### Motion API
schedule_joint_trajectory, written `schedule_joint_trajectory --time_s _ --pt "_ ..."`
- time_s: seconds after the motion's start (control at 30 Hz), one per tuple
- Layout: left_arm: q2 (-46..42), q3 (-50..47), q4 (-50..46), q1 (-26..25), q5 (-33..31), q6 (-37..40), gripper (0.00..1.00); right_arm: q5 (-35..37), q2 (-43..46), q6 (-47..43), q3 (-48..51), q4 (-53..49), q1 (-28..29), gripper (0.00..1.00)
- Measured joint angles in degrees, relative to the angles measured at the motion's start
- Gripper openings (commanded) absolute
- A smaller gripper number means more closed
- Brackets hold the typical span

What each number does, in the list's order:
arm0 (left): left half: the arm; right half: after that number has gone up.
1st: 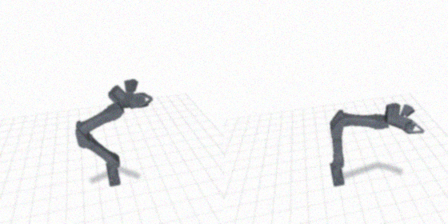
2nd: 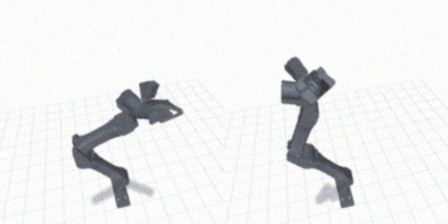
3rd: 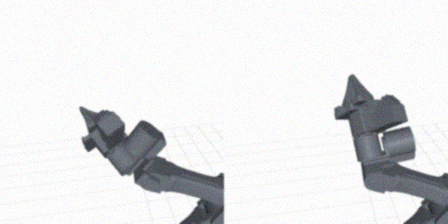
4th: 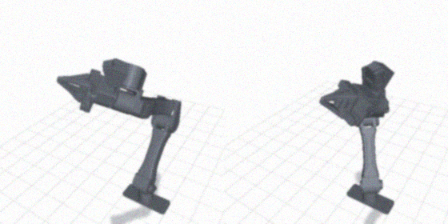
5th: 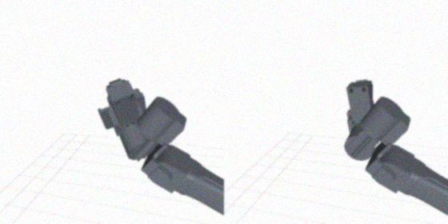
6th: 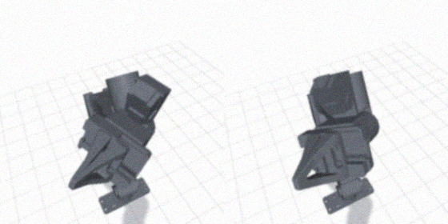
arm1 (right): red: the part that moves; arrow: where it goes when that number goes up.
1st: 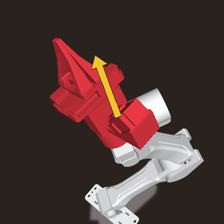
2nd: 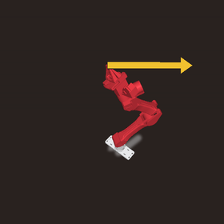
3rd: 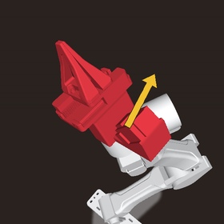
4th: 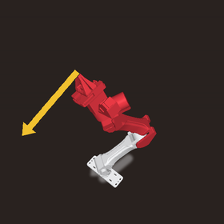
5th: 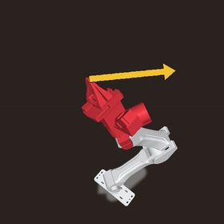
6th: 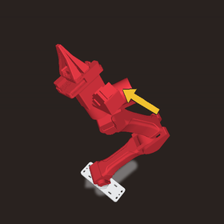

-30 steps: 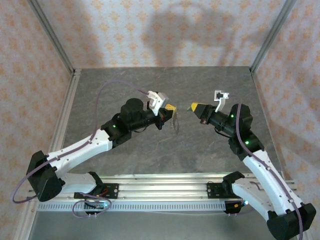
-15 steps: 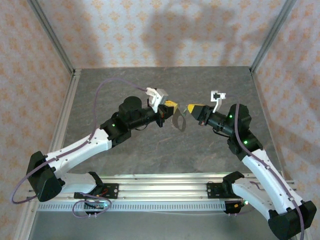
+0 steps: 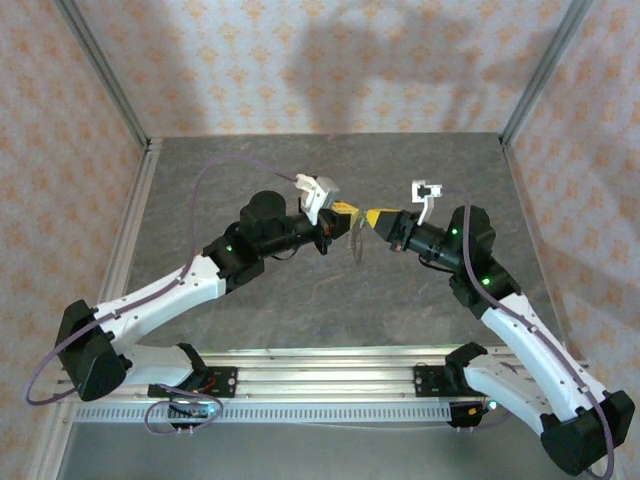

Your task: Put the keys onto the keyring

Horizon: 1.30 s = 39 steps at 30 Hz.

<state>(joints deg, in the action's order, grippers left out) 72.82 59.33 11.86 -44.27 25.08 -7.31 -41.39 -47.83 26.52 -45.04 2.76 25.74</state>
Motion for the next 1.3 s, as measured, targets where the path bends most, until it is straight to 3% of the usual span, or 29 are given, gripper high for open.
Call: schedule_joint_trajectory --time_s 1.3 --pt "0.94 0.72 0.0 -0.74 1.05 -0.35 0.0 5.46 -1.09 -1.95 0.28 1.22 0.37 0.0"
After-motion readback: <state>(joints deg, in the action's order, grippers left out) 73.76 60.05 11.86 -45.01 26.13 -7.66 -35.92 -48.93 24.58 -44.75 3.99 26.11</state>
